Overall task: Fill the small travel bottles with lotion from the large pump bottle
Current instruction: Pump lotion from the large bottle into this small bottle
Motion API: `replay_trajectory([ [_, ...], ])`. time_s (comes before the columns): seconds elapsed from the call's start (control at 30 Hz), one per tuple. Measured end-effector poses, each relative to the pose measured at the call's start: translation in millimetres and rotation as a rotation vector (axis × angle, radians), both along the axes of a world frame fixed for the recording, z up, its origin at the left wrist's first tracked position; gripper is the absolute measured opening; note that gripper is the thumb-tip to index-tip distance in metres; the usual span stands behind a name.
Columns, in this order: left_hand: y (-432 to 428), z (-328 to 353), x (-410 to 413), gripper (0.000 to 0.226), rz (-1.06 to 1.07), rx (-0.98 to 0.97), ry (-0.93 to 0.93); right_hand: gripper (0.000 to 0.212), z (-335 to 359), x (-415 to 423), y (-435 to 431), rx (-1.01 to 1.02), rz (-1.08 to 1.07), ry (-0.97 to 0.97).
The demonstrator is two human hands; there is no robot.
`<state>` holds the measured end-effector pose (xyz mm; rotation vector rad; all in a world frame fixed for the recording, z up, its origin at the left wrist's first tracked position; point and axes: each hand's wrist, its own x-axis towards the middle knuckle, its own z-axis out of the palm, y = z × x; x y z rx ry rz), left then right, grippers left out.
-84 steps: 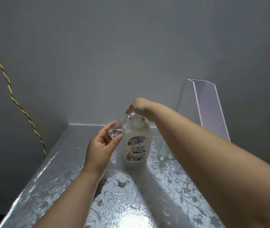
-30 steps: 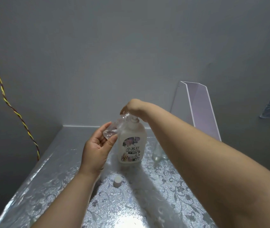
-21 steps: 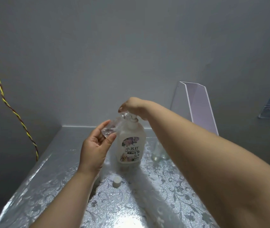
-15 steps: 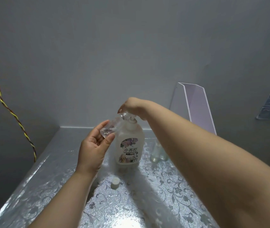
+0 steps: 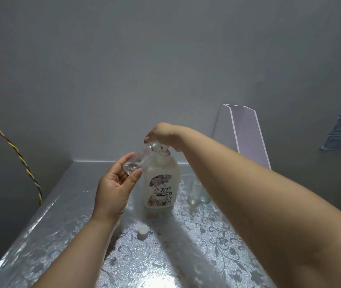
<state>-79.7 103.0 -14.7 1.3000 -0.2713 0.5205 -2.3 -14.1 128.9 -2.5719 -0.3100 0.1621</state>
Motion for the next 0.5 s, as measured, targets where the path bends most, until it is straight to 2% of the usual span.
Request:
replay_trajectory([
  [0.5,-1.8,-5.4,-3.9,0.042,-0.010,-0.036,0.041,0.033,-10.7,6.8,0.8,-0.134,0.037,-0.012],
])
